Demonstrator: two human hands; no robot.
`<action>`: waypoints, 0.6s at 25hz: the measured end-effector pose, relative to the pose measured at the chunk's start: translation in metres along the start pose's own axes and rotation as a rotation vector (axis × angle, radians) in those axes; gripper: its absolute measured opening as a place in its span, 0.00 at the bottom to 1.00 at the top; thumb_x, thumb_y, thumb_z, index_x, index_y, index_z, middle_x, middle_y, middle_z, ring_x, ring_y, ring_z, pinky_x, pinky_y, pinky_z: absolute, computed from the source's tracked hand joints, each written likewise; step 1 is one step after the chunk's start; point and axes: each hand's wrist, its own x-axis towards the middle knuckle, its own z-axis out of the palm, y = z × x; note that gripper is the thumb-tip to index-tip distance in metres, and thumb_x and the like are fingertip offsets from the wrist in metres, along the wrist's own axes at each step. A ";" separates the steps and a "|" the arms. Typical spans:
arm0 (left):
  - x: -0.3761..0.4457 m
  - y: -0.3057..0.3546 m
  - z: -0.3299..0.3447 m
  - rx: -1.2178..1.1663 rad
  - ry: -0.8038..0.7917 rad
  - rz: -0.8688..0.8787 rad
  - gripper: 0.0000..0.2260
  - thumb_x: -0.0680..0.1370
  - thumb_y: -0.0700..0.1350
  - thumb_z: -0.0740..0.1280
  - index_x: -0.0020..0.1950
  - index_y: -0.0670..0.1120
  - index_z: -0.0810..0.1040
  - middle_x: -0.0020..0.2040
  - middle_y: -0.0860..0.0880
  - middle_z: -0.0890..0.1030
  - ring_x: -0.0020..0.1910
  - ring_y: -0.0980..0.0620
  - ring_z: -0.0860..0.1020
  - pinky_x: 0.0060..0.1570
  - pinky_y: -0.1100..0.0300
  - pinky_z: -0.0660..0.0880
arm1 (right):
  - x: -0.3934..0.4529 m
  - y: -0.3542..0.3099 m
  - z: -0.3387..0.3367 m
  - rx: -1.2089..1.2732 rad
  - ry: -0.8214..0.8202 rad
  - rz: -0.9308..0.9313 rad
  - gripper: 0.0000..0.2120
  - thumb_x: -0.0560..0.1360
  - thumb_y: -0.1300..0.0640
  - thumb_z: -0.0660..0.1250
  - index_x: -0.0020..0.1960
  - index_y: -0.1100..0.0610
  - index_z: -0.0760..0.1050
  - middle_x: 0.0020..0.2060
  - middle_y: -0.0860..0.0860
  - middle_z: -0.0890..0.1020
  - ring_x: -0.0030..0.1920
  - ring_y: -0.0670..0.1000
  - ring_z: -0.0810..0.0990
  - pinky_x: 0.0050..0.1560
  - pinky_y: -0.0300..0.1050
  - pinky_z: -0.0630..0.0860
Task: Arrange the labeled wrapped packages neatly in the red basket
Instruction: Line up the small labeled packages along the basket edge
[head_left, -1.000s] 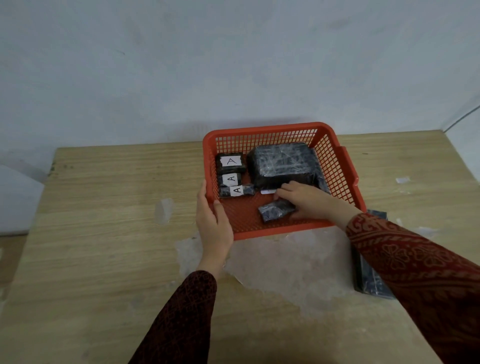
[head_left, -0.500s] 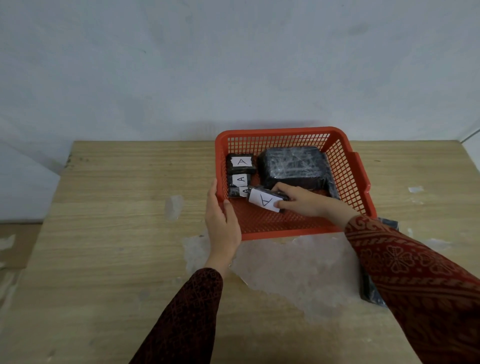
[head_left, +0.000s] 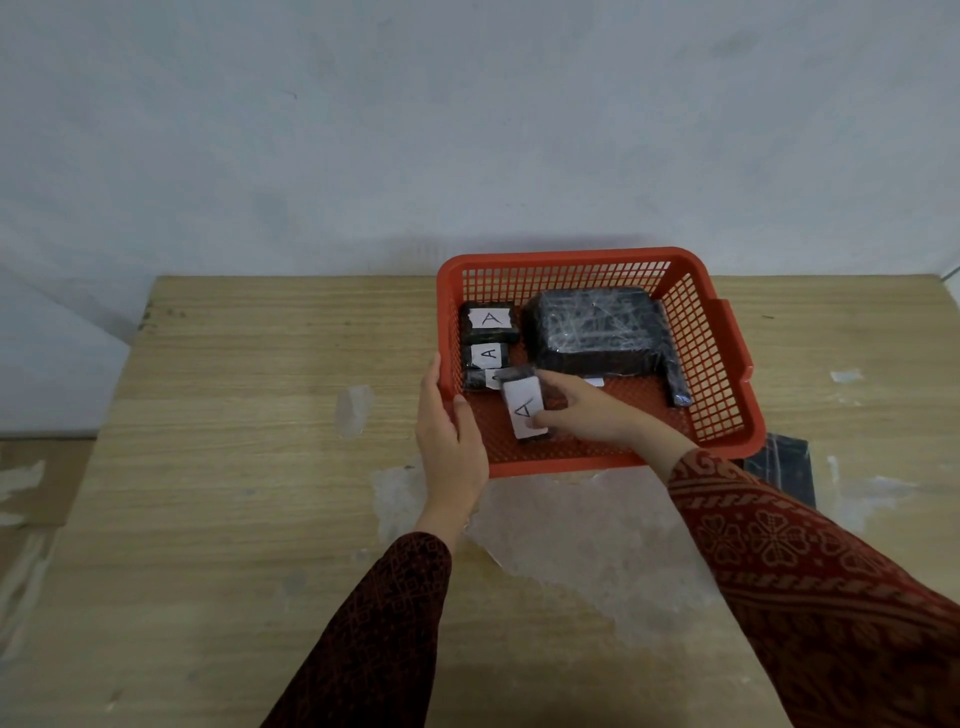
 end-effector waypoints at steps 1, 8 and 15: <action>0.000 0.000 0.000 -0.004 0.001 0.004 0.21 0.81 0.40 0.55 0.75 0.46 0.61 0.70 0.46 0.72 0.68 0.49 0.71 0.66 0.47 0.70 | 0.000 -0.001 0.001 0.021 0.031 -0.001 0.18 0.72 0.57 0.71 0.54 0.37 0.72 0.45 0.33 0.79 0.44 0.33 0.78 0.39 0.25 0.73; 0.000 -0.001 -0.001 -0.005 0.003 0.013 0.21 0.81 0.41 0.56 0.75 0.47 0.61 0.71 0.47 0.71 0.69 0.52 0.70 0.67 0.49 0.70 | 0.008 -0.001 0.018 0.203 0.319 0.220 0.16 0.66 0.57 0.78 0.49 0.60 0.75 0.48 0.58 0.83 0.47 0.54 0.82 0.44 0.48 0.83; 0.000 -0.002 0.000 -0.005 0.000 0.020 0.22 0.81 0.40 0.58 0.75 0.45 0.61 0.71 0.46 0.71 0.69 0.51 0.70 0.66 0.48 0.70 | 0.018 -0.018 0.032 -0.678 0.281 0.388 0.34 0.65 0.24 0.60 0.40 0.58 0.74 0.38 0.51 0.77 0.43 0.55 0.80 0.36 0.45 0.71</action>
